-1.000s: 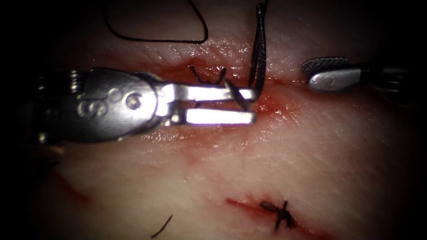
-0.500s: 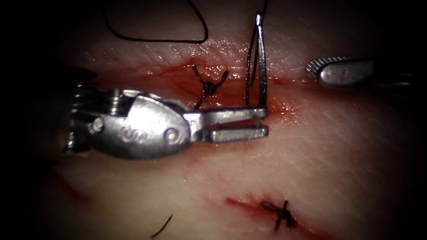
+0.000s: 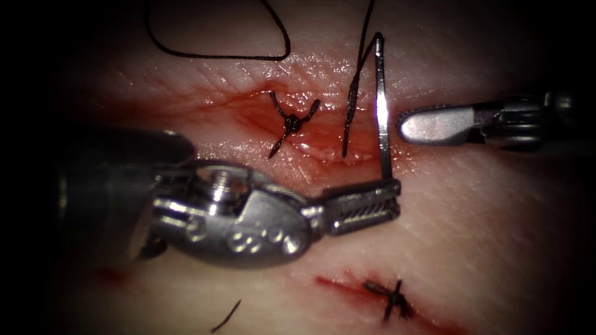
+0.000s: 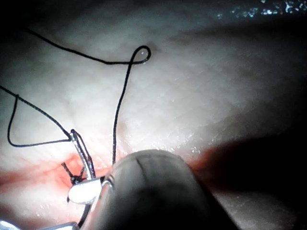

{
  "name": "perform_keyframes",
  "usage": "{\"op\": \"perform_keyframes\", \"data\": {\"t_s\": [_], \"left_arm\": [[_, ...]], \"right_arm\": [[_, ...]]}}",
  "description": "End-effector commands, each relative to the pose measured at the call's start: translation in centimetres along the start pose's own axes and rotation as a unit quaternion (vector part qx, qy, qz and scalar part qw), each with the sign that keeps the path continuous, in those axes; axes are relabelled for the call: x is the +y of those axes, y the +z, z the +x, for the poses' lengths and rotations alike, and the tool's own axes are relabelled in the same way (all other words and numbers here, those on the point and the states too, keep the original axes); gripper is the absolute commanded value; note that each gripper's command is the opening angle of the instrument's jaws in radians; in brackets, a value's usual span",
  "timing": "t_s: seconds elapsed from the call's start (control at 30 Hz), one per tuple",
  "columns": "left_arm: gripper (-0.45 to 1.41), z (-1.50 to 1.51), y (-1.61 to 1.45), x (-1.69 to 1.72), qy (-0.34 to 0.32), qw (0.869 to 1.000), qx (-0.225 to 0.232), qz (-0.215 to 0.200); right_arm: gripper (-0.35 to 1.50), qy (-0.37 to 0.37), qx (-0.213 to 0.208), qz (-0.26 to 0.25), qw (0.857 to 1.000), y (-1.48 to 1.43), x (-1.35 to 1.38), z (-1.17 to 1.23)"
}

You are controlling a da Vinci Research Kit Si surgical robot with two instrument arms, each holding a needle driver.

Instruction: Wound Closure

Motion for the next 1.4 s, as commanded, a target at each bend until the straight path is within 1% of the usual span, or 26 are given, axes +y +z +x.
{"op": "perform_keyframes", "data": {"t_s": [0.03,0.2,0.37,0.47,0.53,0.6,0.63,0.7,0.73,0.77,0.83,0.93,0.97,1.0,1.03,1.1,1.17,1.23,1.27,1.33,1.37,1.4], "left_arm": [[-0.45,-0.01,0.07,0.01,-0.001,1.000,0.006,-0.003],[-0.45,0.04,0.06,0.06,0.000,1.000,0.008,-0.003],[-0.45,0.08,0.09,0.09,0.007,1.000,0.009,-0.006],[-0.45,0.08,0.11,0.12,0.008,1.000,0.009,-0.008],[-0.45,0.08,0.11,0.12,0.008,1.000,0.008,-0.010],[-0.45,0.08,0.11,0.12,0.008,1.000,0.008,-0.010],[-0.45,0.08,0.11,0.12,0.008,1.000,0.008,-0.010],[-0.45,0.08,0.11,0.12,0.008,1.000,0.008,-0.010],[-0.45,0.08,0.11,0.12,0.008,1.000,0.008,-0.010],[-0.45,0.08,0.11,0.12,0.008,1.000,0.008,-0.010],[-0.45,0.08,0.11,0.12,0.008,1.000,0.008,-0.010],[-0.45,0.08,0.11,0.11,0.007,1.000,0.008,-0.010],[-0.28,0.08,0.10,0.09,0.007,1.000,0.009,-0.010],[0.11,0.09,0.10,0.08,0.006,1.000,0.010,-0.011],[0.39,0.09,0.09,0.07,0.006,1.000,0.011,-0.012],[1.11,0.10,0.07,0.04,-0.028,0.999,0.015,-0.014],[1.23,0.11,0.03,0.01,-0.057,0.998,0.022,-0.016],[1.32,0.13,-0.02,-0.03,-0.085,0.996,0.029,-0.012],[1.35,0.14,-0.04,-0.04,-0.098,0.995,0.033,-0.015],[1.37,0.14,-0.10,-0.06,-0.122,0.992,0.039,-0.020],[1.33,0.14,-0.13,-0.07,-0.134,0.990,0.040,-0.021],[1.27,0.13,-0.17,-0.08,-0.152,0.987,0.045,-0.025]], "right_arm": [[1.38,-0.006,-0.003,-0.003,1.000,0.15,0.03,0.01],[1.38,-0.010,0.002,-0.012,1.000,0.18,0.07,0.02],[1.33,-0.015,0.003,-0.015,1.000,0.21,0.05,0.02],[1.33,-0.020,0.005,-0.016,1.000,0.25,0.04,0.02],[1.27,-0.023,0.006,-0.016,1.000,0.27,0.03,0.02],[1.11,-0.023,0.007,-0.018,1.000,0.28,0.02,0.00],[0.80,-0.024,0.007,-0.018,1.000,0.28,0.02,-0.01],[-0.20,-0.028,0.001,-0.025,0.999,0.26,0.01,-0.04],[-0.35,-0.034,-0.001,-0.040,0.999,0.25,0.02,-0.05],[-0.35,-0.035,-0.008,-0.055,0.998,0.24,0.02,-0.05],[-0.35,-0.061,0.004,-0.076,0.995,0.19,0.05,-0.03],[-0.35,-0.075,0.012,-0.088,0.993,0.15,0.09,-0.01],[-0.35,-0.081,0.015,-0.093,0.992,0.13,0.11,0.01],[-0.35,-0.082,0.015,-0.091,0.992,0.12,0.12,0.01],[-0.35,-0.080,0.015,-0.089,0.993,0.12,0.13,0.01],[-0.35,-0.088,0.016,-0.092,0.992,0.11,0.15,0.02],[-0.35,-0.089,0.014,-0.080,0.993,0.12,0.18,0.01],[-0.35,-0.123,0.021,-0.068,0.990,0.13,0.20,0.02],[-0.35,-0.164,0.031,-0.064,0.984,0.14,0.21,0.03],[-0.35,-0.228,0.036,-0.057,0.971,0.16,0.22,0.04],[-0.35,-0.272,0.040,-0.051,0.960,0.16,0.23,0.05],[-0.35,-0.295,0.047,-0.046,0.953,0.16,0.24,0.06]]}}
